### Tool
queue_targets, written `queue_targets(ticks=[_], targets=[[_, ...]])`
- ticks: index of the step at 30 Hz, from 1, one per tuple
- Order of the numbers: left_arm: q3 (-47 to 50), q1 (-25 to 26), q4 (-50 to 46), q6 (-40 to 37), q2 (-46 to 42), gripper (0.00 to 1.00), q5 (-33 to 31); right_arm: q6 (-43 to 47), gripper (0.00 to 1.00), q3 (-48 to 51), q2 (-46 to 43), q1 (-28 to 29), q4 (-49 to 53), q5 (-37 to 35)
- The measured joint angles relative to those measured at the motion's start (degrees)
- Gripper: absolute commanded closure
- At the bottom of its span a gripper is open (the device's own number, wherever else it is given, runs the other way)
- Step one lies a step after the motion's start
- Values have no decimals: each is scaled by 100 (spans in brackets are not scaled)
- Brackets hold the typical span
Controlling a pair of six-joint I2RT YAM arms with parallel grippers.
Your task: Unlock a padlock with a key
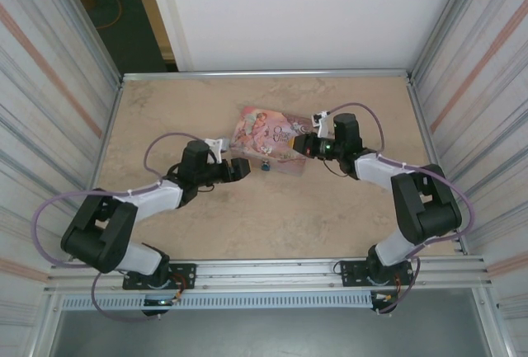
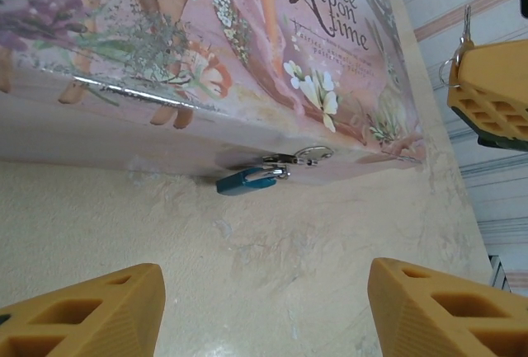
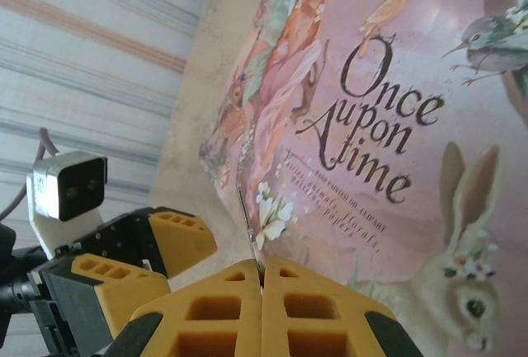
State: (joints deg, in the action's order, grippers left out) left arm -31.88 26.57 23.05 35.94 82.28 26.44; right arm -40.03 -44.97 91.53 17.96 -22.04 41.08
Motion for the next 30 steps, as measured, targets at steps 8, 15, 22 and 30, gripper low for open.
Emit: queue_targets(ticks=[8,15,22,30], targets=[[-415,-39,302,4,660,33,125,24,100,-256,435,-37,66,81],[-649,-177,435,-13,1134,33,146,50,100,-271,629,-37,66,107],[-726,-236,520,-13,1408,33,170,72,100,-205,632,-26,-50,116],[-820,-382,511,-63,1416,33,205,109,100,-13,581,175,-369,48]])
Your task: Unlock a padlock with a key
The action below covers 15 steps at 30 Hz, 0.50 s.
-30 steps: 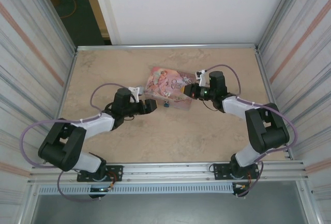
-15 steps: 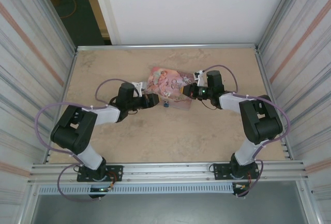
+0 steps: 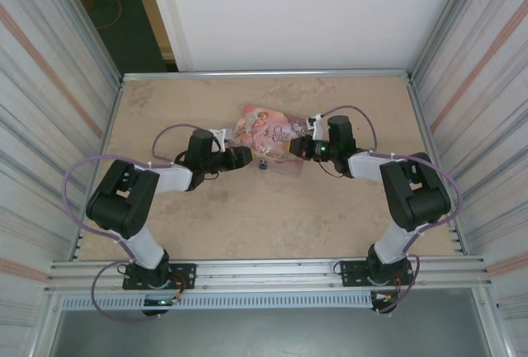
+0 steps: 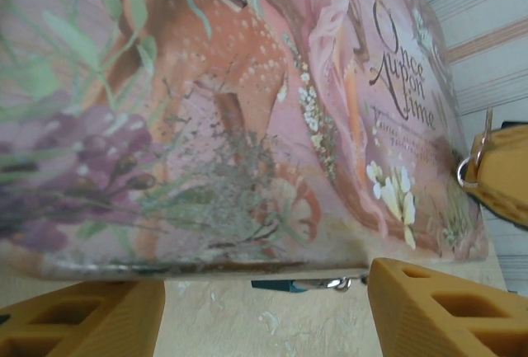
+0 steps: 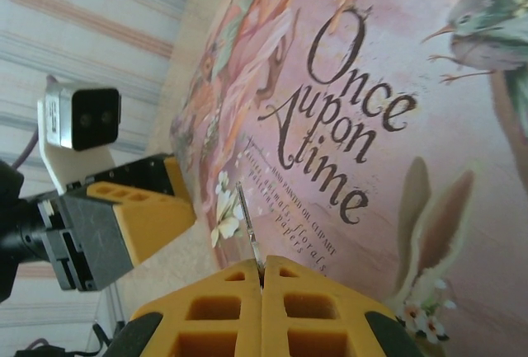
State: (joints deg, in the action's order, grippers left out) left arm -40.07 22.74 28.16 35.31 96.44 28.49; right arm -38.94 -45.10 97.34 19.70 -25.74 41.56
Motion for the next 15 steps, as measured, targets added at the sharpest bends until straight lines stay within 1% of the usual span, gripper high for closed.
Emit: queue_targets(ticks=[7,15], targets=[[-15,-105,-55,-125,-72,33,-7,-2,100,33,-70,282,46,-61],[365,-105,-186,-459,-859,32,-61,-2,100,-210,-85,317,481,-101]])
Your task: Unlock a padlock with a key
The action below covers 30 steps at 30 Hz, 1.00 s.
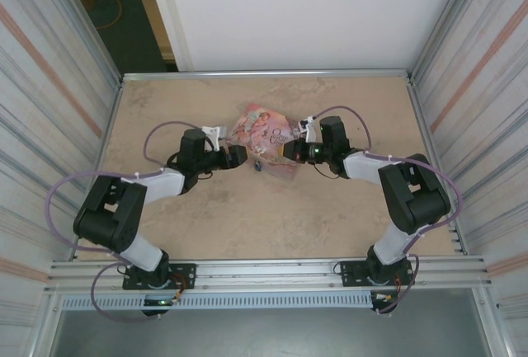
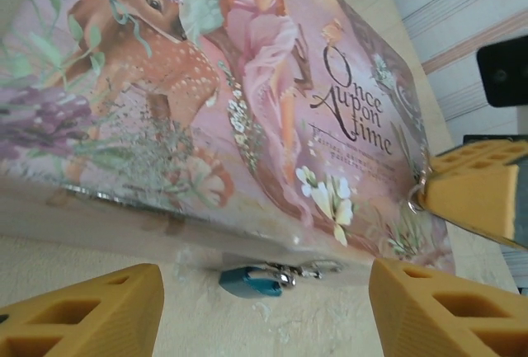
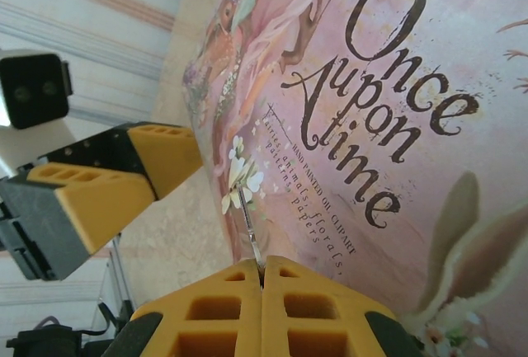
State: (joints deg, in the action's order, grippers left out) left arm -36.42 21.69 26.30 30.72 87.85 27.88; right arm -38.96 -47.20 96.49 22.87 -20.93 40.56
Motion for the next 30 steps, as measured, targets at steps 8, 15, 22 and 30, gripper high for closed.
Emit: queue_targets(ticks=[8,15,22,30], targets=[[385,0,-227,-417,-354,32,48,0,100,-579,22,282,214,-74],[503,0,-195,-640,-348,32,245,-208,100,-933,553,527,-13,-260],[505,0,-24,-848,-96,32,420,-262,100,-1051,911,562,4,-352],[348,17,-28,-1320,201,32,562,-247,100,-1097,914,577,133,-442]])
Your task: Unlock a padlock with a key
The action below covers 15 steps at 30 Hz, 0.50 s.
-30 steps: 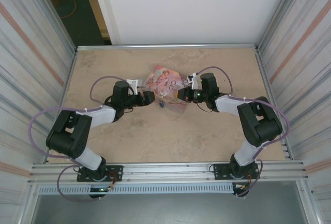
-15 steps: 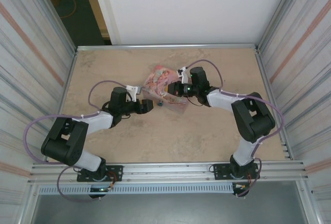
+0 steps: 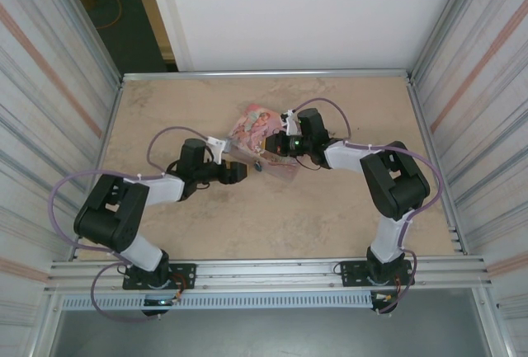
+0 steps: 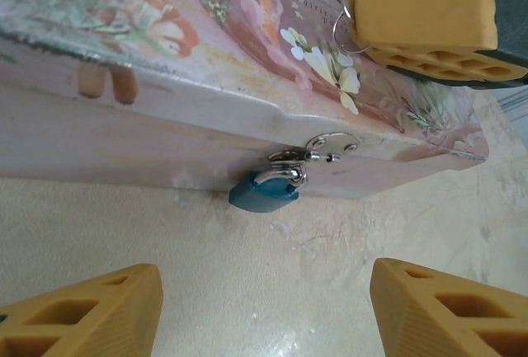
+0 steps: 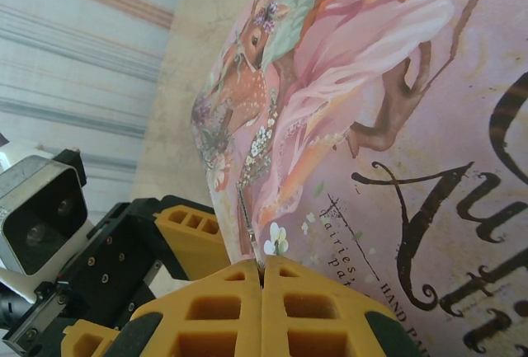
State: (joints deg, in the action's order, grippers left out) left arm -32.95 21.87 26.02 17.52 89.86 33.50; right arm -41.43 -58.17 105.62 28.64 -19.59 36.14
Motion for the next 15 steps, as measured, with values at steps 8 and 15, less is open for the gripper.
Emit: queue_targets(ticks=[8,15], targets=[[-164,291,116,-286,472,33,-7,105,100,-68,-2,39,168,-61],[-343,413,328,-407,852,32,-61,227,100,-98,-46,92,315,-210]])
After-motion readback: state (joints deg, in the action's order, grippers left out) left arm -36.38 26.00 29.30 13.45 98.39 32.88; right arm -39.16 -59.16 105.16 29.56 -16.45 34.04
